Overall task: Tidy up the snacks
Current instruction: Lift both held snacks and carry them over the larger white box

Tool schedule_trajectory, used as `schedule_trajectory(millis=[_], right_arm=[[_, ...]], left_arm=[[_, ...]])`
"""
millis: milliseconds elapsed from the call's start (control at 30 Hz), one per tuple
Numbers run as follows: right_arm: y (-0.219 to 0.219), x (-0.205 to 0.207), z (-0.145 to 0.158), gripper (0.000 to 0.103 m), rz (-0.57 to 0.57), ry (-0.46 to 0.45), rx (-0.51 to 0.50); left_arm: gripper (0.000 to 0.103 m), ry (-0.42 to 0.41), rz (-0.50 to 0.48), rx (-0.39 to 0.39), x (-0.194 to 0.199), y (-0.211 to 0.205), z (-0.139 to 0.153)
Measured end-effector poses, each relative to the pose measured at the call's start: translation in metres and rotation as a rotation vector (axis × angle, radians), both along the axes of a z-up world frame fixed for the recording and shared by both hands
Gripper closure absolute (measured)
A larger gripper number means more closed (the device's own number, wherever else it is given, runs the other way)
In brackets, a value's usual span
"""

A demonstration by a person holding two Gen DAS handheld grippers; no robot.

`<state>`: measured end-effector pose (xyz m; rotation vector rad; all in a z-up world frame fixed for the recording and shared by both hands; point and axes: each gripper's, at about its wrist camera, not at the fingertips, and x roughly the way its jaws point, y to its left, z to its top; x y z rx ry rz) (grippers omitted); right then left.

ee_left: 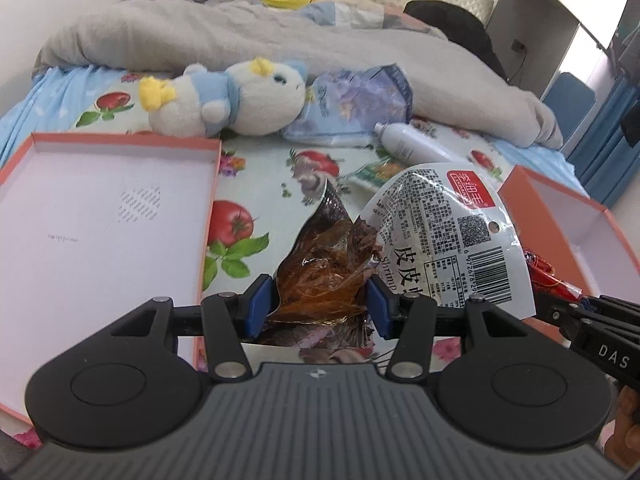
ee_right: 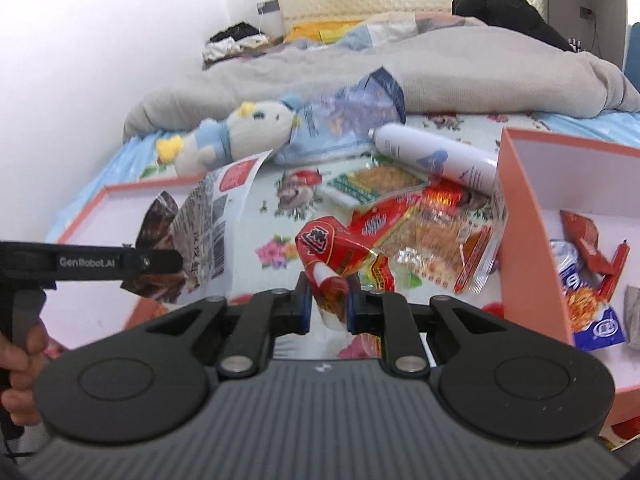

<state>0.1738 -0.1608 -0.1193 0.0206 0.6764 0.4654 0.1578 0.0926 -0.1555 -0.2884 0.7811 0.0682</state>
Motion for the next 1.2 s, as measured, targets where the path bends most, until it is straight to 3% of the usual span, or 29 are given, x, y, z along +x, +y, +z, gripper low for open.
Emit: schedule_trajectory(millis=[567, 967, 1200], right_arm=[[-0.033, -0.001, 0.071, 0.084, -0.040, -0.129, 0.065], [-0.085, 0.014, 0.119, 0.084, -0.153, -0.214, 0.072], [-0.129, 0.026, 0.131, 0.084, -0.242, -0.239, 0.068]], left_arm=[[0.046, -0.092, -0.002, -0.038, 0.009, -0.025, 0.082], [0.046, -0.147, -0.127, -0.052, 0.059, -0.087, 0.137], [0.046, -0.144, -0.212, -0.058, 0.093, -0.138, 0.148]])
